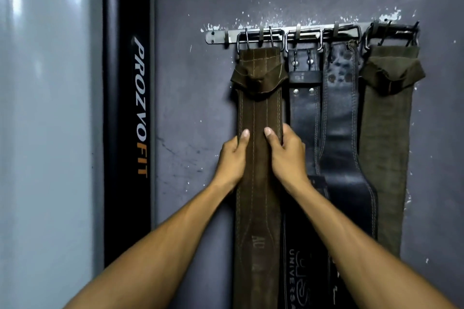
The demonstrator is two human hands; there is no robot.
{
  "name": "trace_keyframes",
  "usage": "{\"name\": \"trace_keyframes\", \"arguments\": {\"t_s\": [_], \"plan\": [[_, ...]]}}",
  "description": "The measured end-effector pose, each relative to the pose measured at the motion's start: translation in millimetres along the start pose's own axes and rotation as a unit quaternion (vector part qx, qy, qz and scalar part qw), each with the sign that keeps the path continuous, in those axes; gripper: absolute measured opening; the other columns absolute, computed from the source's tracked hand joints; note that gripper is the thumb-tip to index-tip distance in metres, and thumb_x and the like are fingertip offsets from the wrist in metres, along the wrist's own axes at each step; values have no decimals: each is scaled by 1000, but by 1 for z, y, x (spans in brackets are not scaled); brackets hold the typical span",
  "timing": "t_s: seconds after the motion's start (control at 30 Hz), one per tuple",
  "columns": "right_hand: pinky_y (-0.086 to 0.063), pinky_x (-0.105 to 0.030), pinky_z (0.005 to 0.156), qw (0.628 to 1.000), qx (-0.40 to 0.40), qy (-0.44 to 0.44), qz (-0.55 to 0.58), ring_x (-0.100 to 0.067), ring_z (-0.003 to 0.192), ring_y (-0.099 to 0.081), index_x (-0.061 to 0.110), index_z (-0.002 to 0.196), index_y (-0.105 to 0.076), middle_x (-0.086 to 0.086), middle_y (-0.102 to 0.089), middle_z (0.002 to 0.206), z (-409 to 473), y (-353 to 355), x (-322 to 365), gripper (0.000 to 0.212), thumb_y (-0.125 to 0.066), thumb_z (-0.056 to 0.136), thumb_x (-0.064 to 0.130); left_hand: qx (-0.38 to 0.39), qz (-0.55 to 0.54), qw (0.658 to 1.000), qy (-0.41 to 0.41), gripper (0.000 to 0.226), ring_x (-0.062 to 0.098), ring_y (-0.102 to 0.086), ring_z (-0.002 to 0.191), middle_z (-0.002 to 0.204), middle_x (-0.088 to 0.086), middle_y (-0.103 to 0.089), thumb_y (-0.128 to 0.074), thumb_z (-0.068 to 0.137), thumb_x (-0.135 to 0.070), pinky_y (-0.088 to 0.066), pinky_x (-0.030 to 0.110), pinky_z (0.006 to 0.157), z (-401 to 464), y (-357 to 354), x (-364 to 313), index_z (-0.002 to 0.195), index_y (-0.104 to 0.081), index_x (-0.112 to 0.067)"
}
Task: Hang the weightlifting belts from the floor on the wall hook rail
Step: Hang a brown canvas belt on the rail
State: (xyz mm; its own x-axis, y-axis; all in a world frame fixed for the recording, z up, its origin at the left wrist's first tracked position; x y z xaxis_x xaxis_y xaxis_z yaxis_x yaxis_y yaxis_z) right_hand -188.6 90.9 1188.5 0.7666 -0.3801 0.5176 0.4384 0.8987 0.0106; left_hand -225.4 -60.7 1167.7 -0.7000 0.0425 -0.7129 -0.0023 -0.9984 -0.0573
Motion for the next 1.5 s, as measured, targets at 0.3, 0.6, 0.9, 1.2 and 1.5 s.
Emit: {"name": "trace_keyframes", "arguments": {"t_s": [0.3,0.6,0.9,1.2,1.5], "plan": [[-62,-32,84,950,76,-137,270,-19,96,-77,12,112,-74,-7,-81,104,-46,-15,-27,18,-66,101,24,14,-64,998,1,34,19,-75,106,111,4,-79,-48,107,-37,-61,32,91,-45,3,21,120,-72,-16],[-63,-35,86,941,112,-183,263,-21,95,-77,9,111,-73,-10,-81,103,-97,-14,-51,14,-67,98,9,-18,-106,992,69,30,18,-77,99,106,6,-81,-51,106,-34,-61,25,80,-102,1,69,109,-76,-19],[-60,-44,97,924,127,-267,242,-26,104,-76,5,112,-75,-13,-80,110,-185,-8,-109,17,-69,96,8,18,-83,979,183,25,16,-74,105,116,6,-78,-53,106,-21,-58,22,84,-209,1,144,124,-70,-15],[-59,-48,99,868,201,-353,285,-33,108,-75,6,115,-76,-15,-79,113,-291,3,-151,21,-70,96,13,99,-28,955,279,33,13,-70,116,129,7,-72,-54,105,-13,-56,24,97,-293,-3,170,137,-59,-6],[-59,-39,97,827,246,-393,317,-28,109,-74,5,118,-73,-17,-77,119,-353,16,-140,30,-76,90,13,99,-3,944,315,37,19,-66,118,134,17,-67,-56,103,-5,-55,30,103,-355,5,167,138,-56,4]]}}
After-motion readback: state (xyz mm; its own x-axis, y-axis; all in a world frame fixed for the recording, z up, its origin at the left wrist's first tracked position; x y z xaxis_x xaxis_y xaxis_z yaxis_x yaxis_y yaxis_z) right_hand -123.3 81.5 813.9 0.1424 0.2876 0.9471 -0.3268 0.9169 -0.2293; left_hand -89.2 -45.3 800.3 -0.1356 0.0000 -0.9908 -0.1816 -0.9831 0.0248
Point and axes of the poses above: each hand's wrist, its own z-axis towards the middle knuckle, its own y-axis out of the back of the hand, x = y × z, the point moved 10 cm from there along z, towards the middle knuckle
